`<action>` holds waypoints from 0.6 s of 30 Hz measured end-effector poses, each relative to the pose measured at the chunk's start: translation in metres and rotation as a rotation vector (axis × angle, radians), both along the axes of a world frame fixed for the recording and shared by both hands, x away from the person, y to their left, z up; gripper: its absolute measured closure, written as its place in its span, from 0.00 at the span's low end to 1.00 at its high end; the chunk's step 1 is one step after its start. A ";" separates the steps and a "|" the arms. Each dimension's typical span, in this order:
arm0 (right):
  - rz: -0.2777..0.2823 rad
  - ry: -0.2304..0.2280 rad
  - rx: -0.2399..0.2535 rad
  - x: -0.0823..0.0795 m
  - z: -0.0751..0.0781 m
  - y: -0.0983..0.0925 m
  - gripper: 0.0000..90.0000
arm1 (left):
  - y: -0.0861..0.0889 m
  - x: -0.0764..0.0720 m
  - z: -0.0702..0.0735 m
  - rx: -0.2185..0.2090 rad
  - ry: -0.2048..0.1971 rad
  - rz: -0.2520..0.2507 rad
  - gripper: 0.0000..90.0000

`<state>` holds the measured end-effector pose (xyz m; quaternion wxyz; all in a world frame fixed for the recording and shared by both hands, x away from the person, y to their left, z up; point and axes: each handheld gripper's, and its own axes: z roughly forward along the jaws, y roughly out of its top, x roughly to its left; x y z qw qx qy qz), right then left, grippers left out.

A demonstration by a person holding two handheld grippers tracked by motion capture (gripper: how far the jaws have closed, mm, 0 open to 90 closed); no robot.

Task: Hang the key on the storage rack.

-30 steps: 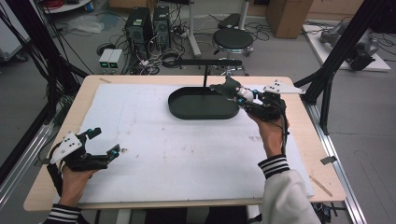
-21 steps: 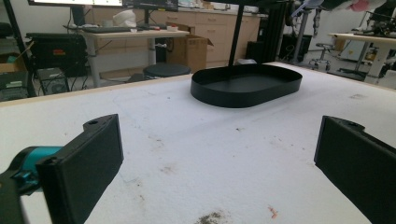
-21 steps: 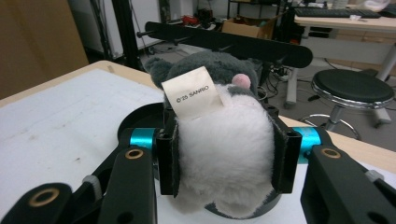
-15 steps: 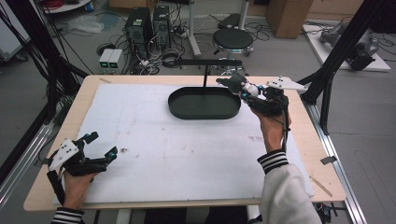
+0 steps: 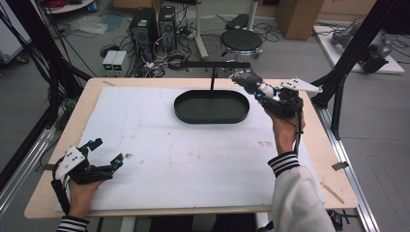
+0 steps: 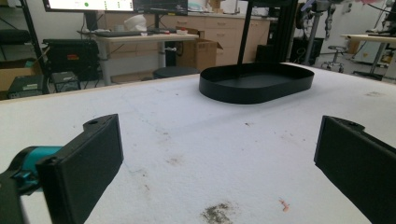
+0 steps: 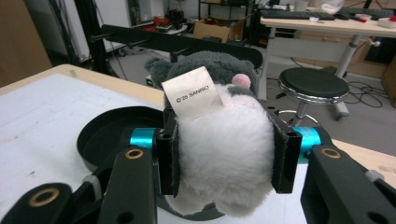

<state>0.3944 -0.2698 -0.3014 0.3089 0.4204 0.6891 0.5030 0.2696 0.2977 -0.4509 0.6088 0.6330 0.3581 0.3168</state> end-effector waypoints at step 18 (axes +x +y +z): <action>-0.080 -0.019 0.010 0.016 0.007 -0.008 0.61 | 0.002 -0.002 -0.001 -0.027 -0.013 0.014 0.02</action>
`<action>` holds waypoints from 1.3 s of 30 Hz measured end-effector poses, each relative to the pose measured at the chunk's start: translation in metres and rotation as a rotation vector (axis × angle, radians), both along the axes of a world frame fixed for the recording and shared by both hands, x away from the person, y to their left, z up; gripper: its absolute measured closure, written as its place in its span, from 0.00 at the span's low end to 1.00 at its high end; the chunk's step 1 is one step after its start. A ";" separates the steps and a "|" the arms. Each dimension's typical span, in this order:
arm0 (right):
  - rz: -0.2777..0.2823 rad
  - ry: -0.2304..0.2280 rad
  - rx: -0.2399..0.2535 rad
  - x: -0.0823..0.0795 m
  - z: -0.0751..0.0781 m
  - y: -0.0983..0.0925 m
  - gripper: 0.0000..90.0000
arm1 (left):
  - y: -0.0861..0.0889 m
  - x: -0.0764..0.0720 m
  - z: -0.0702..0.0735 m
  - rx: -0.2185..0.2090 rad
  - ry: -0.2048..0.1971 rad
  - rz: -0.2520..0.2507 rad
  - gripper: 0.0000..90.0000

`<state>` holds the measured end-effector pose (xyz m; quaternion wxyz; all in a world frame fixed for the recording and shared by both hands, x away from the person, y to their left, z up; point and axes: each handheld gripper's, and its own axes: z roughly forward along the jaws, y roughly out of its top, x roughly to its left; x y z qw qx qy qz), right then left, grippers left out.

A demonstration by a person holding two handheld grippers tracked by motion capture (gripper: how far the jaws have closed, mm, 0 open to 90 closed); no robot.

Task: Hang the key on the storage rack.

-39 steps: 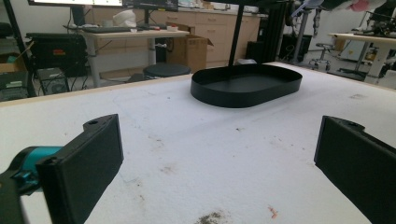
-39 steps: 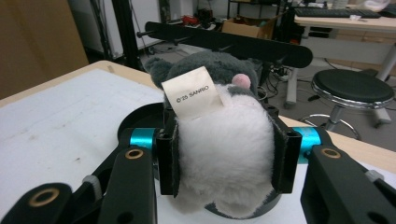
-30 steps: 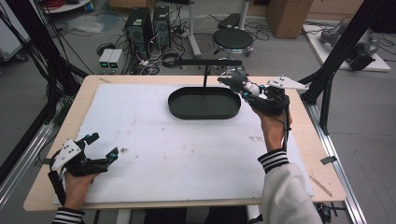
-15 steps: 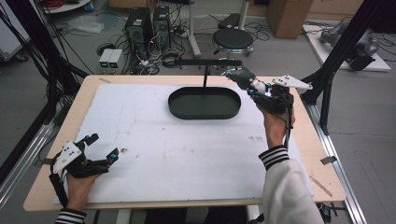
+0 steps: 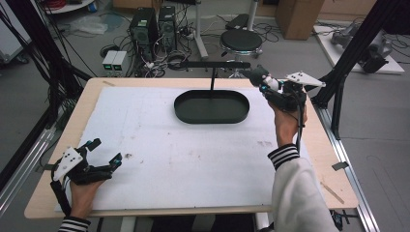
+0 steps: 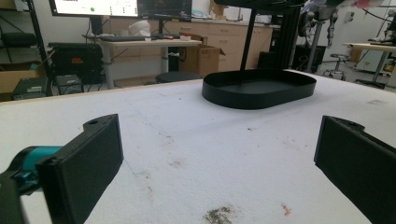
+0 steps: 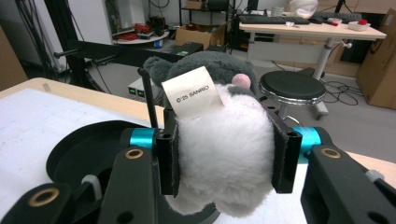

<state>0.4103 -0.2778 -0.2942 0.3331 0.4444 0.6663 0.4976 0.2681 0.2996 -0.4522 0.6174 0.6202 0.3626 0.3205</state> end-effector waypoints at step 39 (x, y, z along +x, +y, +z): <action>-0.081 -0.002 0.037 0.034 -0.001 -0.003 0.61 | 0.000 -0.001 0.000 0.003 -0.006 -0.002 0.02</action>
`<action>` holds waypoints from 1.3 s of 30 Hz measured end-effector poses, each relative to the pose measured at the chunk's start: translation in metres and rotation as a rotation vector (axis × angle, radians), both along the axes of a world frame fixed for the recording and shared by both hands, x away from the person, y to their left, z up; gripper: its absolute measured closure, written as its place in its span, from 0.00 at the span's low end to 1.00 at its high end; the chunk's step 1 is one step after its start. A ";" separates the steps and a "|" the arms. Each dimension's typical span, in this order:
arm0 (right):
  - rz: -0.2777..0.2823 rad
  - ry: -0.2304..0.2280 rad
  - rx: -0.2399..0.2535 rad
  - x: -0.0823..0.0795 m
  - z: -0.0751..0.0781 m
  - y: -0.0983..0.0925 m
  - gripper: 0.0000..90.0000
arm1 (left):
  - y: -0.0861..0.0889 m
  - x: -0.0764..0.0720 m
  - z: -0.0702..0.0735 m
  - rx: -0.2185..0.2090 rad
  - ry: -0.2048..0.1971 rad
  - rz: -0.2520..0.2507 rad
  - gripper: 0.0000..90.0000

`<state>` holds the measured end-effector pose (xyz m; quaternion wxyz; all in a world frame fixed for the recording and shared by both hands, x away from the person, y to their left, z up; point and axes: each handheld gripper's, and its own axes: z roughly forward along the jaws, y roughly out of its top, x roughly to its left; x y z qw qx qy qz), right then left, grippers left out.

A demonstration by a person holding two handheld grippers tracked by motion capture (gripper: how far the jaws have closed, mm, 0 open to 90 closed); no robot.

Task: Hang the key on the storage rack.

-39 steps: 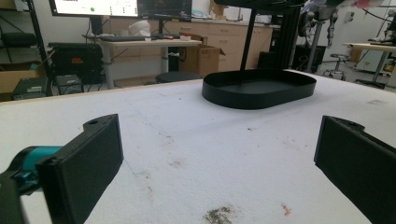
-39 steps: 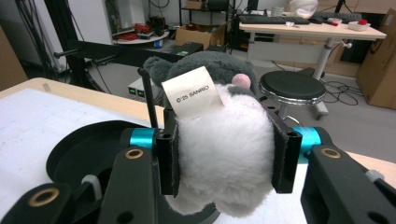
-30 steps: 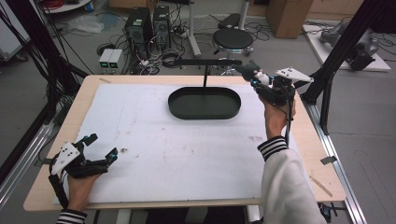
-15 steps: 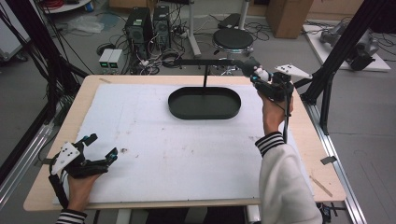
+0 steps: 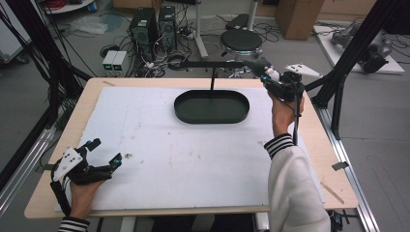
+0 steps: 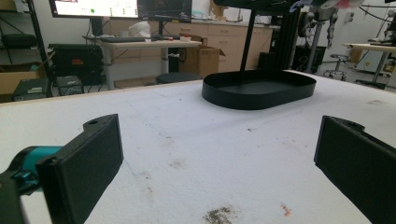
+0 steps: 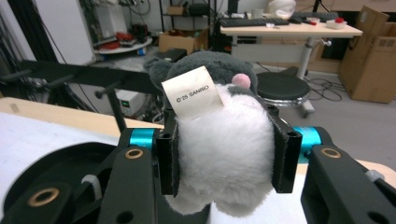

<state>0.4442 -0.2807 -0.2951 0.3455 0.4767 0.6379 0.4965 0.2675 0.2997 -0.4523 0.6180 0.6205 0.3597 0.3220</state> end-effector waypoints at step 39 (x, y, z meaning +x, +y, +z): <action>0.027 0.111 -0.132 0.009 -0.035 0.003 0.00 | -0.001 -0.001 0.000 0.005 -0.006 0.000 0.02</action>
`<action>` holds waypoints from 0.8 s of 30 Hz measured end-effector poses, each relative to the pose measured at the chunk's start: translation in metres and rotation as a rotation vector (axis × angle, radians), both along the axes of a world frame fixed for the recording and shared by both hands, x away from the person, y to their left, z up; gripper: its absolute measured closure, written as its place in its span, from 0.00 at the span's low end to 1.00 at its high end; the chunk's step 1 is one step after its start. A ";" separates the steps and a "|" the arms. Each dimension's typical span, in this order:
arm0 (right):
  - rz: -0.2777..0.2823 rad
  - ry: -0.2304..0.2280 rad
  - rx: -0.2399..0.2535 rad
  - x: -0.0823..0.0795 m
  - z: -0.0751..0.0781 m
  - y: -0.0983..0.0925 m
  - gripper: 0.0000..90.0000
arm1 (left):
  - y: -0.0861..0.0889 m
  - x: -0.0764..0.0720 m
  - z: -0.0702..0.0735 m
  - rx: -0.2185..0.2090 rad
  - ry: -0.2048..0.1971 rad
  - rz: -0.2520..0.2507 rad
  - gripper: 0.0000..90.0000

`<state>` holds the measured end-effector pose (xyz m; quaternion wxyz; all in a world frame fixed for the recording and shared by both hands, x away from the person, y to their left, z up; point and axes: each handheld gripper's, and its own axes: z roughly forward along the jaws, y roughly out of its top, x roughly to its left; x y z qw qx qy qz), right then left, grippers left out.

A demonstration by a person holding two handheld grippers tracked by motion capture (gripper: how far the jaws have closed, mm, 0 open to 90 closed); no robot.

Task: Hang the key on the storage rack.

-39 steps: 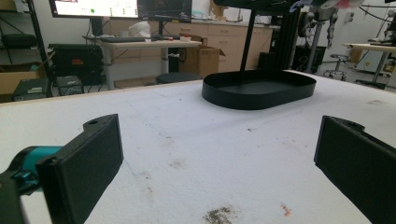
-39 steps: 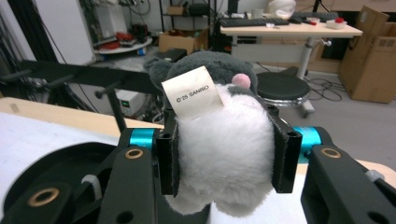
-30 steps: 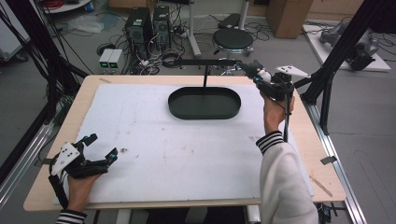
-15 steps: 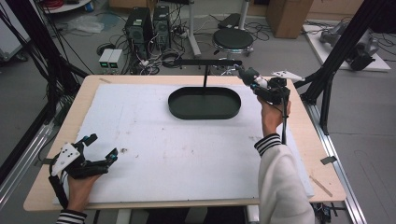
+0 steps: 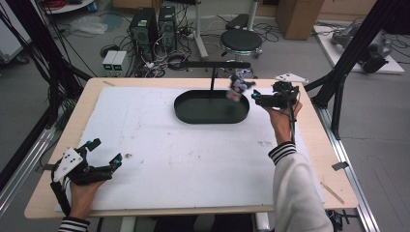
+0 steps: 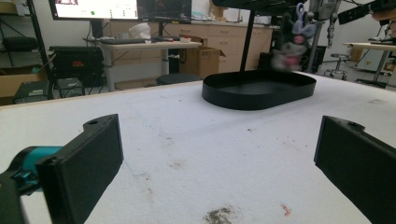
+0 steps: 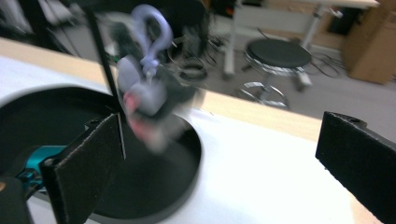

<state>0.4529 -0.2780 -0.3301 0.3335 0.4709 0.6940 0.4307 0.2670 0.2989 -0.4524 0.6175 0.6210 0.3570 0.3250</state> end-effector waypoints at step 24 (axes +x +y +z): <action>0.330 -0.249 0.180 -0.116 -0.038 -0.035 0.00 | -0.002 -0.002 0.000 0.024 -0.019 -0.001 0.02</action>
